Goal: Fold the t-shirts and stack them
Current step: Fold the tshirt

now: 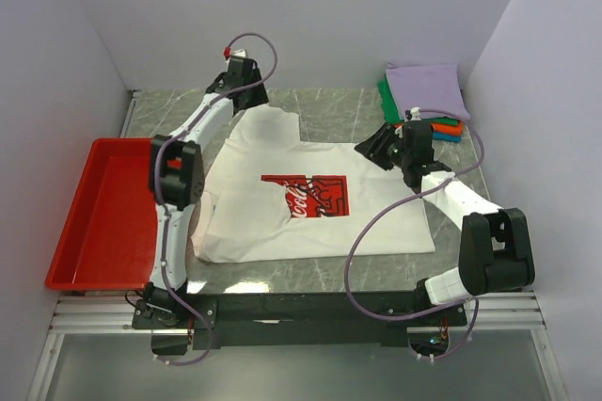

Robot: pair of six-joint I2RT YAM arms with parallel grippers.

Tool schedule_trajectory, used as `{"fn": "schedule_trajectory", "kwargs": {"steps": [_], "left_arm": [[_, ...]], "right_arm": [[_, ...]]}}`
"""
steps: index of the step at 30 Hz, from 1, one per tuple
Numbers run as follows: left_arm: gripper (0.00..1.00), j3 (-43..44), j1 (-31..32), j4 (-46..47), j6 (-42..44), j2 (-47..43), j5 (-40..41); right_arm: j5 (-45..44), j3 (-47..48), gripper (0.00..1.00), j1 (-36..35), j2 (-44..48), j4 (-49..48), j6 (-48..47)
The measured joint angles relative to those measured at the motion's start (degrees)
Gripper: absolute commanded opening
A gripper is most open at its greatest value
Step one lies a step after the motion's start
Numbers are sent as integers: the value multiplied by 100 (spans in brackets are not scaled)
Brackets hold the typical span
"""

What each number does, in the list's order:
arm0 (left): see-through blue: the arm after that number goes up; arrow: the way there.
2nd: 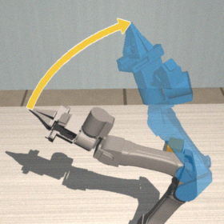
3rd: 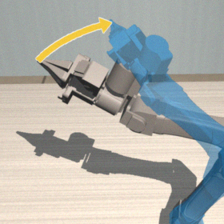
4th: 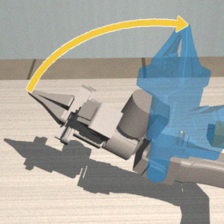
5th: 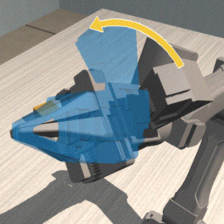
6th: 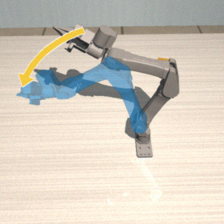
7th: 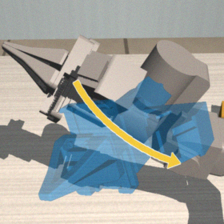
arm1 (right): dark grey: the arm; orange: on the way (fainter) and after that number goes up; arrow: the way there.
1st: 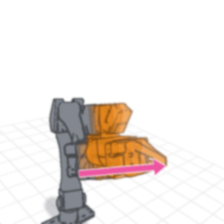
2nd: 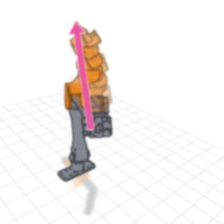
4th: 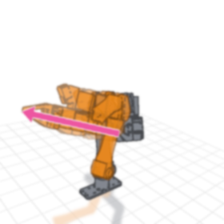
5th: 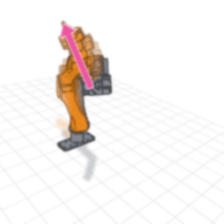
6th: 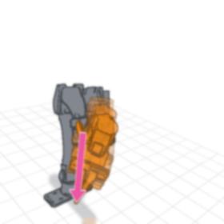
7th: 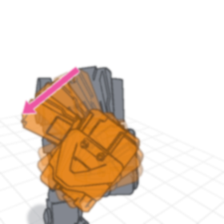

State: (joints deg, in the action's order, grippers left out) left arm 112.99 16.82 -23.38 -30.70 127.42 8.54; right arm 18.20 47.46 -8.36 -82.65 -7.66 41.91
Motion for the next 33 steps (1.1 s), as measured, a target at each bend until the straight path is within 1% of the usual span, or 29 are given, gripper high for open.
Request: {"fn": "schedule_trajectory", "kwargs": {"steps": [2,4,7,10,13,24,28,30,31,33], "left_arm": [[65,717,-11,-55,256,608,68],[66,1196,-26,-59,446,1078,173],[67,1633,-52,-90,669,1615,369],[68,1700,-94,-48,815,1882,551],[67,1700,-144,17,984,2028,647],[63,1856,-192,389,1211,2271,704],[55,1950,-166,422,1279,2387,728],[48,1950,-155,444,1287,2396,717],[41,1950,-151,452,1285,2396,688],[38,1950,-140,468,1292,2396,656]], "right_arm": [[4,22,49,22,15,87,-70],[15,22,49,33,26,144,-122],[20,22,49,39,50,267,-210],[-17,20,49,44,173,374,-313],[-61,20,49,70,345,413,-402],[-107,20,48,151,431,562,-553],[-116,20,48,201,431,581,-581],[-125,20,48,238,431,590,-586],[-127,20,48,256,431,592,-586],[-127,20,48,293,426,599,-586]]}}
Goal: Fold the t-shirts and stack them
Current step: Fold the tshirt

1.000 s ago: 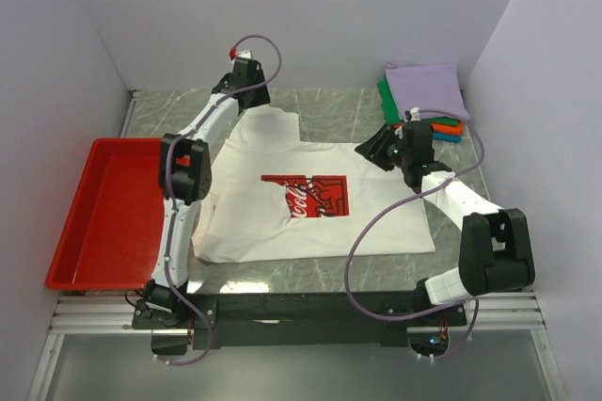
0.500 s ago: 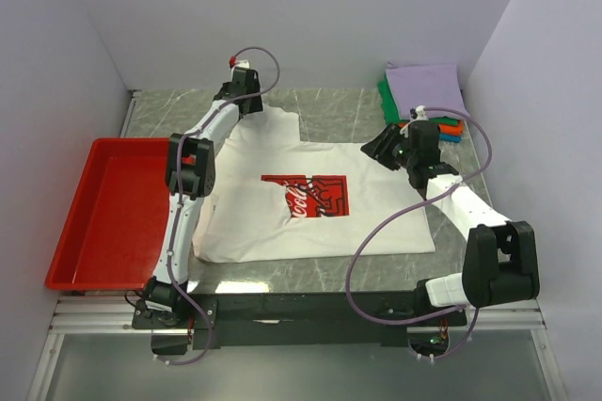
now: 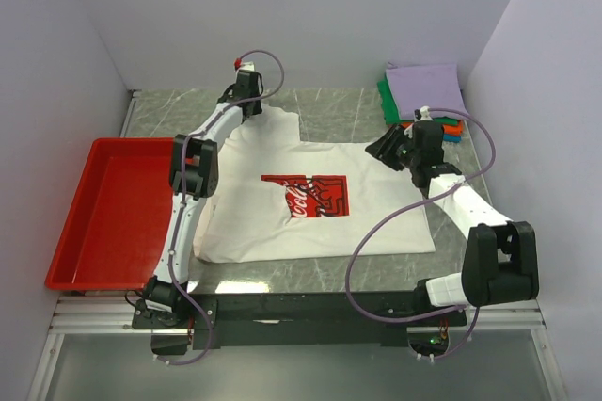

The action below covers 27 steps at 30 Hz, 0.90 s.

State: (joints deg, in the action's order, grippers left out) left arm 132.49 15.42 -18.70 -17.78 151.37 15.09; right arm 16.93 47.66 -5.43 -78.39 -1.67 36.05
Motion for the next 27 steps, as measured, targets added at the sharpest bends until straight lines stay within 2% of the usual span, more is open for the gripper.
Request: {"fn": "schedule_trajectory", "kwargs": {"steps": [3,4,7,12,20,27], "left_arm": [[27,-2,22,4,9,0,-28],[18,-2,33,4,9,0,-33],[6,-11,55,31,-2,0,-66],[0,-455,63,450,13,-177,-28],[0,-1587,55,933,13,-1067,92],[0,-1703,52,1281,-2,-1722,39]], "right_arm": [[-2,9,48,42,-50,0,0],[-9,26,48,57,-92,7,-2],[-98,203,48,109,-304,83,-31],[-280,734,47,385,-826,245,-122],[-372,1478,46,1202,-2011,483,-144],[-448,2354,43,1506,-3104,826,-138]]}}
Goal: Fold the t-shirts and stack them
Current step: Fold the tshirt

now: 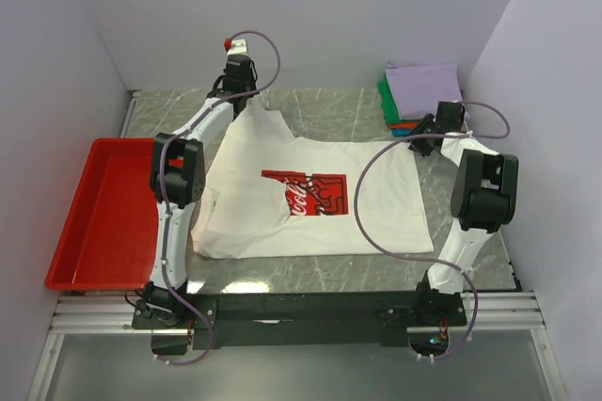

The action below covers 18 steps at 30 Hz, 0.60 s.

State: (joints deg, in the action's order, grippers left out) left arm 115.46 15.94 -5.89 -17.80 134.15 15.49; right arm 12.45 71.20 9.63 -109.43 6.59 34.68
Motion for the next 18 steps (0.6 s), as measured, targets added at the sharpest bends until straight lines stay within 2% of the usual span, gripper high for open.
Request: {"fn": "schedule_trajectory", "kwargs": {"steps": [8,18], "left_arm": [[0,-118,-2,190,-116,-109,-208],[0,-214,-24,199,-249,-109,-407]], "right_arm": [[-140,1047,41,286,-890,387,48],[-249,1860,35,341,-1408,861,37]]}}
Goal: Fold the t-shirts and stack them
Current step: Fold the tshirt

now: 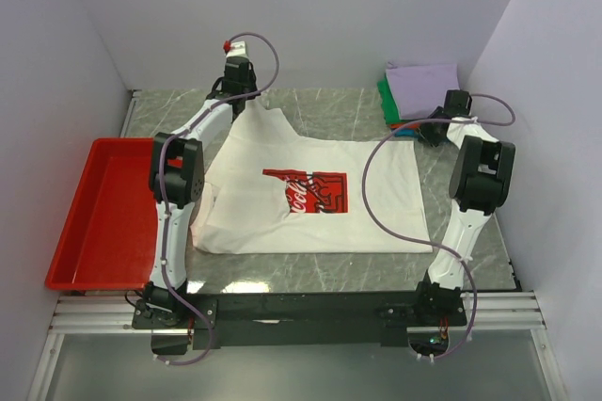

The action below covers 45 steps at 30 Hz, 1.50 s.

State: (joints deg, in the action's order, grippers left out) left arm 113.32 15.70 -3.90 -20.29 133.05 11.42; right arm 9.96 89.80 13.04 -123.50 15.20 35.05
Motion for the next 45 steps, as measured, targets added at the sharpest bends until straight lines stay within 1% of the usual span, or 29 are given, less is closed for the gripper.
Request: {"fn": "schedule_trajectory", "kwargs": {"steps": [7,17,22,23,28,33,38,45], "left_arm": [[1,-33,-2,20,-28,0,-17],[0,-59,-4,20,-48,0,-114],[0,-59,-4,17,-66,0,-155],[0,-59,-4,15,-81,0,-160],[0,-59,-4,7,-142,-7,-195],[0,-70,-4,-26,-164,-39,-232],[0,-249,-4,-70,-186,-295,-256],[0,-686,-2,-98,-234,-927,-258]], "right_arm": [[22,118,34,-2,-160,363,13],[125,334,30,-26,-289,546,2],[155,374,17,-39,-323,577,-9],[157,374,12,-42,-326,588,-7],[166,374,1,-42,-330,632,-24],[142,367,0,-42,-326,638,-17],[-59,173,0,-42,-160,623,-17],[-361,-299,0,-42,544,595,-20]]}}
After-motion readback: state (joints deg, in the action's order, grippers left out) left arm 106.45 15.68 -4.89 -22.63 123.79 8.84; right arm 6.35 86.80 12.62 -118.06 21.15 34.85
